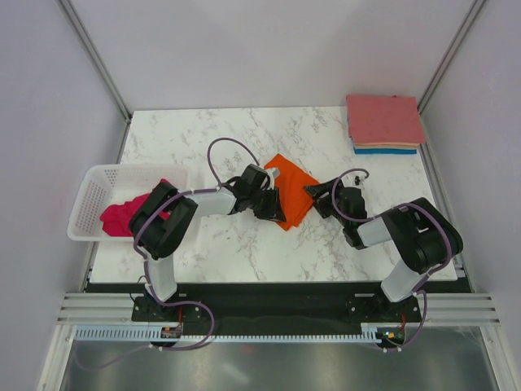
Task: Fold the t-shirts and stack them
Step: Fold the tshirt
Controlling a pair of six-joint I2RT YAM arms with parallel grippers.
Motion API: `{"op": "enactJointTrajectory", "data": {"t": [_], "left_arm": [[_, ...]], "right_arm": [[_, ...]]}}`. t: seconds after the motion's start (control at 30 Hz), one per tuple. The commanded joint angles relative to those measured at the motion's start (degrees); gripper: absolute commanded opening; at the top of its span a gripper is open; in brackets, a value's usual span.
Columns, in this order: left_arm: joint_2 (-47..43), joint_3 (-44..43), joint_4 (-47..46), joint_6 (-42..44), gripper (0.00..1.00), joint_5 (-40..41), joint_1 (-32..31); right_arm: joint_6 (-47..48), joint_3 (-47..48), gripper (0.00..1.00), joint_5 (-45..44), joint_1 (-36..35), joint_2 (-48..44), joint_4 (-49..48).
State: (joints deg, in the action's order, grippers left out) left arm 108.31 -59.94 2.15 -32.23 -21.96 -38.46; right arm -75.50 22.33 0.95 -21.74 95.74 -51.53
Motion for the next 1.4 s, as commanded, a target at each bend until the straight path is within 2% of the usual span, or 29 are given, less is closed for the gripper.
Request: {"op": "enactJointTrajectory", "data": {"t": [0.0, 0.3, 0.43, 0.67, 0.77, 0.8, 0.9, 1.0, 1.07, 1.2, 1.37], "left_arm": [[4.01, 2.81, 4.79, 0.32, 0.30, 2.53, -0.83], [4.36, 3.52, 4.79, 0.24, 0.29, 2.88, -1.01], [4.01, 3.34, 4.97, -0.03, 0.28, 2.71, -1.18], [1.29, 2.46, 5.84, -0.73, 0.28, 1.48, -1.71], [-0.47, 1.85, 6.99, -1.17, 0.28, 1.04, -1.80], [-1.43, 1.67, 7.16, -1.34, 0.28, 0.78, -1.80], [-2.58, 1.50, 7.51, -1.87, 0.28, 0.42, -1.97], [-2.93, 1.49, 8.13, -1.79, 0.29, 0.60, -2.15], [-2.84, 2.11, 8.22, -1.79, 0.29, 0.69, -2.24], [-2.93, 3.34, 8.04, -1.70, 0.29, 0.77, -2.85], [-4.94, 3.25, 8.13, -2.31, 0.31, -0.71, -3.20]], "right_arm": [[10.27, 3.07, 0.68, -1.13, 0.55, -1.08, -3.32], [23.02, 7.20, 0.68, 1.51, 0.99, -0.91, -1.30], [22.08, 10.19, 0.68, -0.60, 1.43, -1.09, 9.94], [18.38, 8.61, 0.66, -3.32, 1.52, -1.52, 12.85], [18.02, 8.61, 0.58, -5.78, 1.61, -2.84, 15.58], [18.02, 8.70, 0.50, -5.70, 1.61, -3.02, 15.84], [18.64, 10.36, 0.37, -6.66, 1.61, -3.20, 19.68], [19.69, 11.07, 0.28, -7.01, 1.78, -3.11, 20.86], [19.87, 11.25, 0.26, -6.49, 2.22, -2.59, 20.59], [20.57, 12.04, 0.13, -4.30, 3.54, -0.04, 19.98], [20.57, 12.83, 0.14, -1.67, 3.81, 1.81, 19.88]]}}
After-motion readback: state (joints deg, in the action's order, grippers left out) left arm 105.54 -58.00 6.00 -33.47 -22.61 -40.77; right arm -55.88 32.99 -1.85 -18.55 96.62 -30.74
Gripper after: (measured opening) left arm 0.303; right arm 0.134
